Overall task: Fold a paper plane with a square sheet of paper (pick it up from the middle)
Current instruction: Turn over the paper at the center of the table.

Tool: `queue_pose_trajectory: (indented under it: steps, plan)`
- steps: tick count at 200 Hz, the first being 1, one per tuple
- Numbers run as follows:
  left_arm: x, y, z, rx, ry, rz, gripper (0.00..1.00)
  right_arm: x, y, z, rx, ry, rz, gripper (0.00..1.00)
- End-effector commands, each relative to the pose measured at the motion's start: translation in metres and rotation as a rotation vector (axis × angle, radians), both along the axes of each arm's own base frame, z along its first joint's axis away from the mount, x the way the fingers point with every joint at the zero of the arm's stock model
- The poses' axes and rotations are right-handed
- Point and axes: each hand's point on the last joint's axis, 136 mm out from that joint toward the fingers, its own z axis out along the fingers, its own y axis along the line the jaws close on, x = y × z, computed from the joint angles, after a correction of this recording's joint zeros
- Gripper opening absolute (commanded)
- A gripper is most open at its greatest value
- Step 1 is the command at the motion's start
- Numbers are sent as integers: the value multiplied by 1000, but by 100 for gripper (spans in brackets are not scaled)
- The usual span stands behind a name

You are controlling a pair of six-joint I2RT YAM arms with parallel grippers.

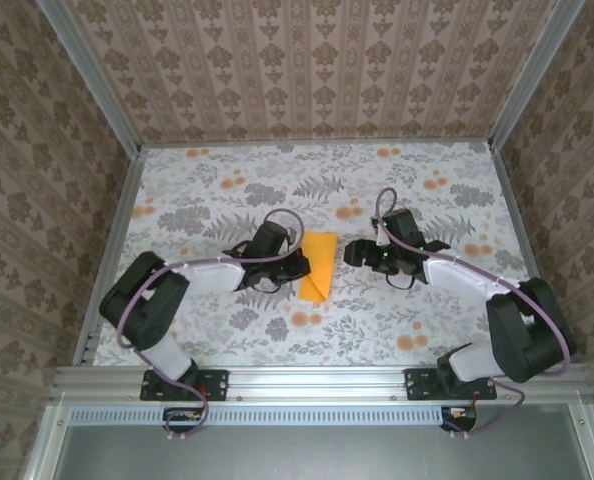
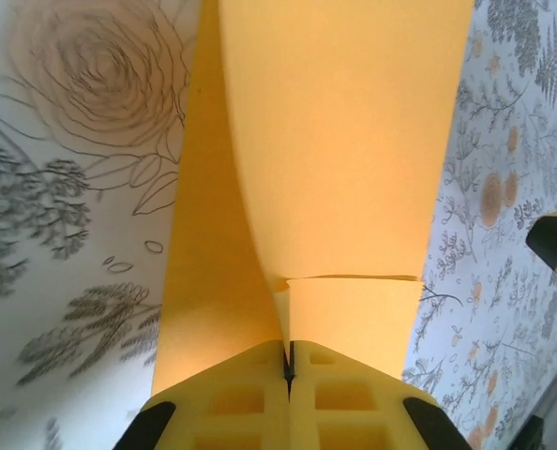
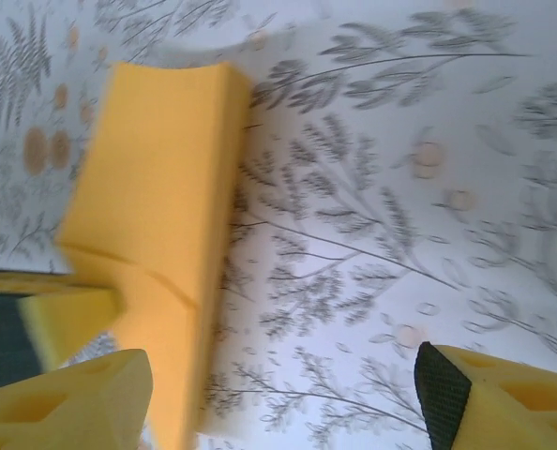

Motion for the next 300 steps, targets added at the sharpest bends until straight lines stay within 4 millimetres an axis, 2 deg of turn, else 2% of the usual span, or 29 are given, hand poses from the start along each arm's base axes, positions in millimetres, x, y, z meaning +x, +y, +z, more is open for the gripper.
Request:
queue_pose_trajectory:
  steps: [1,22,49,78,98,111,129,152,186,215,245,263,300]
  plan:
    - [4,27,36,167,-118,-30,0,5,-24,6,-67,-78,-84,84]
    - [2,58,56,345,-159,-28,0,4,-35,8,-82,-110,-134,100]
    - [6,94,80,599,-240,-11,0,5,-47,14,-112,-140,-184,100]
    - [18,115,98,845,-299,-9,0,7,-56,17,-119,-168,-224,100]
    - [32,126,101,1045,-326,-17,0,8,-66,15,-142,-173,-256,100]
    - [42,128,95,1170,-329,-31,0,8,-73,14,-153,-169,-281,100]
    - [54,121,80,1285,-319,-74,0,8,-86,10,-172,-161,-333,100]
    - [63,100,59,1350,-318,-144,0,10,-100,5,-181,-156,-395,100]
    - [64,66,22,1332,-298,-223,0,7,-110,1,-185,-125,-436,100]
    - [58,47,-3,1283,-247,-259,3,6,-112,3,-171,-120,-450,100]
    - [52,28,-19,1175,-225,-268,6,4,-111,4,-153,-110,-449,100]
    - [50,22,-23,1142,-213,-268,9,3,-110,6,-144,-116,-448,100]
    - [48,16,-15,1075,-211,-280,27,4,-108,10,-130,-128,-436,100]
